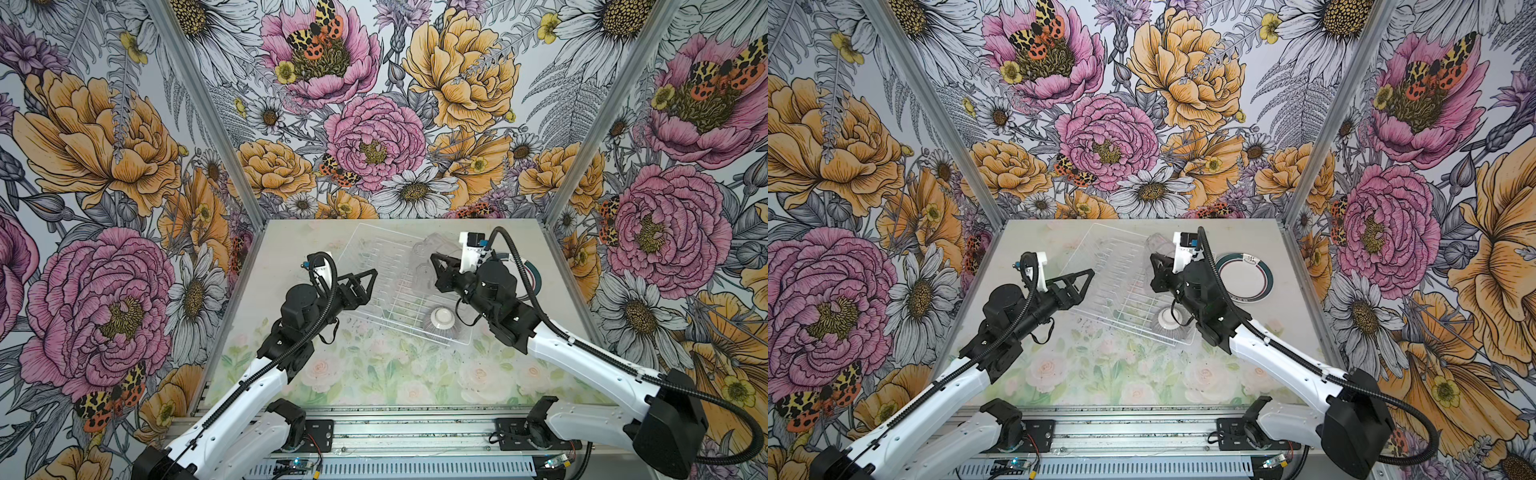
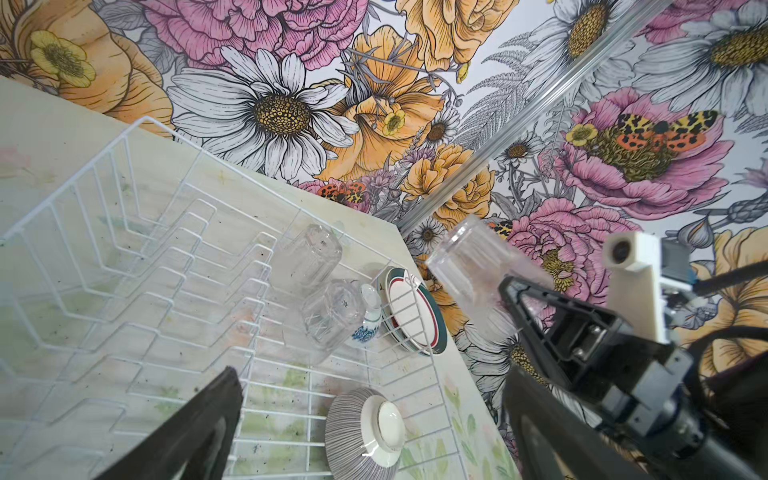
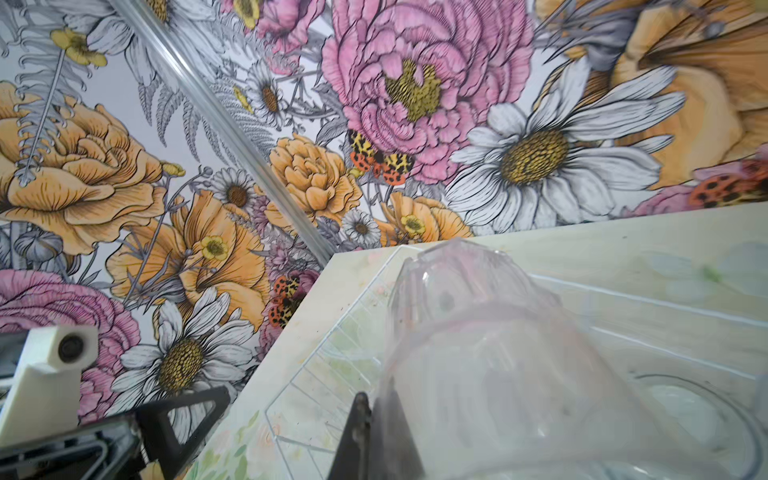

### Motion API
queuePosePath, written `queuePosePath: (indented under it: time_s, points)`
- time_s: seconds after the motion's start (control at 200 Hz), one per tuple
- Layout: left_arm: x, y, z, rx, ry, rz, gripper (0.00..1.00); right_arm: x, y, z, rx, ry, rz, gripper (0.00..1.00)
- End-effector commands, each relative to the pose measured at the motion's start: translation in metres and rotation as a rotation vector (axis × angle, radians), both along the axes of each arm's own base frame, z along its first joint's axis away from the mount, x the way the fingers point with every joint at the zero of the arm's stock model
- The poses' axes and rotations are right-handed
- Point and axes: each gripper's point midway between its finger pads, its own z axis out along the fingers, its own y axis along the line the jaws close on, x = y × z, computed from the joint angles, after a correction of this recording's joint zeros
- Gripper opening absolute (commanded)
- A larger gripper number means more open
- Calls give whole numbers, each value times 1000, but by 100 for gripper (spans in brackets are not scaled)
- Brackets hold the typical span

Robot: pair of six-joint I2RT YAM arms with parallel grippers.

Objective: Unload the mixed dishes from the dish rack
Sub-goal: 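Open the left gripper and draw it back while the right gripper carries the glass off, then lower the clear glass upright onto the table beside the plates with the right gripper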

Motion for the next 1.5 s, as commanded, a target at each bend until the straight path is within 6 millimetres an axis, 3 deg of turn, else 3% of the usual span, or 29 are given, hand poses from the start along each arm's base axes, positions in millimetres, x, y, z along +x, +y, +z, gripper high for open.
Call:
queuePosePath:
  time_s: [0.0,0.19,0.37,0.545,0.726,0.861,1.041,1.301,1.491]
  points:
    - [2,1,-22,153,-24,43,99,1,-59,-18,-132,58,-235,0]
    - [2,2,-33,193,-24,61,99,9,-117,-28,-148,178,-355,0]
    - [6,4,-41,211,-22,74,99,37,-141,-24,-165,284,-351,0]
    - [10,10,-49,231,-7,104,99,89,-157,-24,-191,360,-341,0]
    - [11,10,-52,222,7,102,99,153,-177,-52,-223,458,-347,0]
    - [10,7,-52,216,12,87,99,186,-186,-72,-249,509,-336,0]
    - [13,8,-58,227,23,97,99,213,-191,-93,-270,550,-325,0]
    - [18,4,-67,238,52,83,99,237,-190,-124,-293,608,-311,0]
    - [20,4,-70,241,61,86,99,246,-182,-133,-304,621,-294,0]
